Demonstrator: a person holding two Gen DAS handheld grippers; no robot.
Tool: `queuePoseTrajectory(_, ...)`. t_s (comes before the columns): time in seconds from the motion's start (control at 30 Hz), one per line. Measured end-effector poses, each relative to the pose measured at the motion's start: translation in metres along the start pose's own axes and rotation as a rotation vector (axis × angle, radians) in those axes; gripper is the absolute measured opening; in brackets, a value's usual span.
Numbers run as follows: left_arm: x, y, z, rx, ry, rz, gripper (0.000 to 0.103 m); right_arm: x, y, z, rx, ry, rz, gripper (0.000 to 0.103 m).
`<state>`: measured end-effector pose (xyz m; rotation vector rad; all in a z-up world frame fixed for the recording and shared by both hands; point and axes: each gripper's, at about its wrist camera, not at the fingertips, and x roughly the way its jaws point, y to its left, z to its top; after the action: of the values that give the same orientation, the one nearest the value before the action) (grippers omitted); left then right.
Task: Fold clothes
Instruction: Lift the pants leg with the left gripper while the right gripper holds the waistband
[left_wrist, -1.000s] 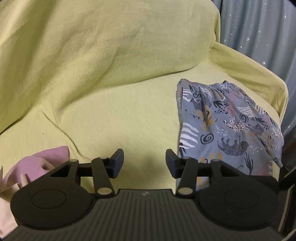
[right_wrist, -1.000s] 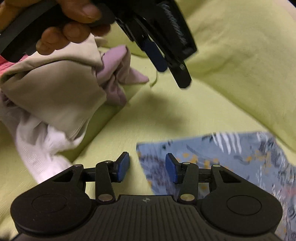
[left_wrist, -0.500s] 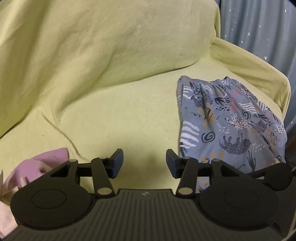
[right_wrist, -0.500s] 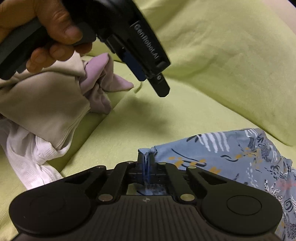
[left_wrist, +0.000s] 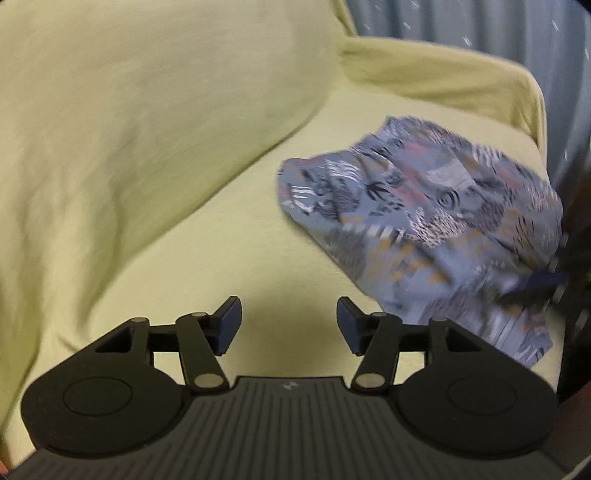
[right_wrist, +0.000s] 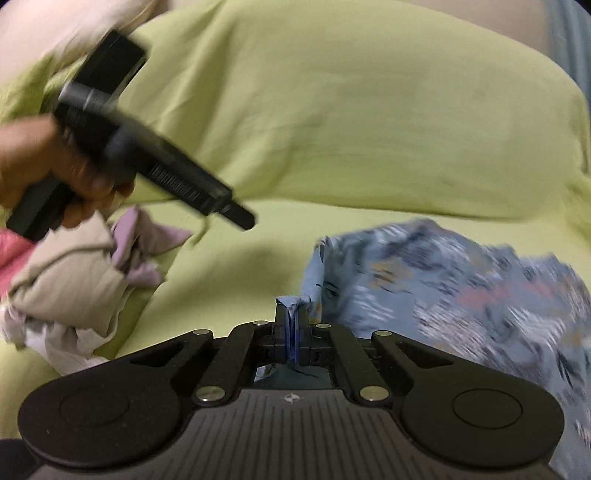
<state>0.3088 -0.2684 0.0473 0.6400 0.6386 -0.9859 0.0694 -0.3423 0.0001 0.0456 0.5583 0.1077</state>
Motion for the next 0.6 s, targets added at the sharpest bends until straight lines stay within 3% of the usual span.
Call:
queuePoseTrajectory(0.13, 0.008, -0.03, 0.016, 0.113, 0.036, 0.032, 0.052, -0.028, -0.04, -0.007, 0.112, -0.028, -0.011, 0.001)
queuePoseTrajectory(0.23, 0.012, -0.058, 0.03, 0.251, 0.048, 0.081, 0.054, -0.042, -0.064, -0.012, 0.176, -0.049, 0.002, 0.001)
queuePoseTrajectory(0.5, 0.048, -0.094, 0.07, 0.496, 0.085, 0.147, 0.061, -0.056, -0.104, -0.02, 0.26, -0.048, 0.068, 0.001)
queuePoseTrajectory(0.6, 0.074, -0.103, 0.07, 0.757, 0.077, 0.195, 0.061, -0.06, -0.11, -0.024, 0.275, -0.03, 0.1, 0.001)
